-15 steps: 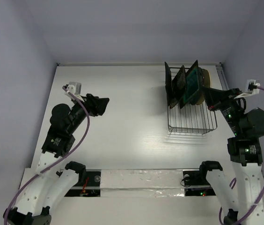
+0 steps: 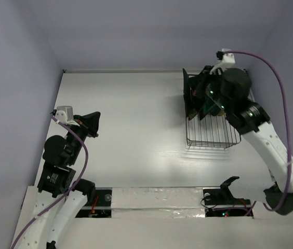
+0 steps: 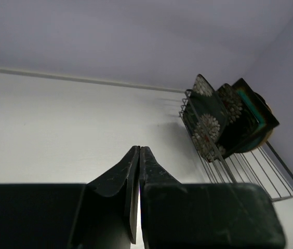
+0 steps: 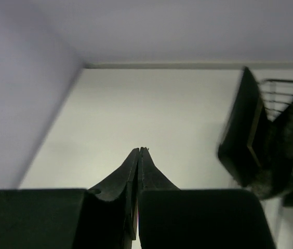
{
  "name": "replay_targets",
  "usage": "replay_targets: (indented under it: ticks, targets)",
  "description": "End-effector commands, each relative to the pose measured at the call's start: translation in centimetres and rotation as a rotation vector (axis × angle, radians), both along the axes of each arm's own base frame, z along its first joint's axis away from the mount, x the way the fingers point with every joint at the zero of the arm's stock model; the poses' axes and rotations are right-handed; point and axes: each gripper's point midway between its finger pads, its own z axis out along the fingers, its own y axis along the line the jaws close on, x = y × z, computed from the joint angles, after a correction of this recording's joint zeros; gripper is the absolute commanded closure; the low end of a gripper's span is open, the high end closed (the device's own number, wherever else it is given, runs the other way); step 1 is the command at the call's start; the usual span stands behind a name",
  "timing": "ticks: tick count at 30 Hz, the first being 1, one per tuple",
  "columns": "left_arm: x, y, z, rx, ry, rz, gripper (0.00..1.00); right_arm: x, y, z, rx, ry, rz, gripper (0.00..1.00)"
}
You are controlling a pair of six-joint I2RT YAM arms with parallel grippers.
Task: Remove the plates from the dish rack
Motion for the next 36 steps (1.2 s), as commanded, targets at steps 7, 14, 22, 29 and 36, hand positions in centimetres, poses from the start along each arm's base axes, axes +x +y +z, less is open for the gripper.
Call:
replay_targets:
  ticks: [7, 14, 22, 29, 36]
  targets:
    - [0.7, 1.8, -0.9, 0.002, 0.019, 0.113, 0.65, 8.3, -3.4, -6.1, -0.431, 0.199, -0.398, 0.36]
    - [0.4, 1.2, -0.7, 0.009, -0.001, 0.077, 0.27, 12.9, -2.7, -11.2, -0.599, 0.298, -0.49, 0.23]
    - [0.1, 0.9, -0.6, 0.008, -0.009, 0.057, 0.21, 16.1, -3.8, -16.1, -0.72, 0.373, -0.589, 0.4]
    - [0.0, 0.9, -0.4, 0.006, -0.015, 0.059, 0.18, 17.0, -5.1, -19.2, -0.821, 0.429, -0.625, 0.45]
    - [0.0, 1.1, -0.3, 0.007, -0.018, 0.065, 0.15, 16.7, -6.7, -17.3, -0.864, 0.395, -0.714, 0.7]
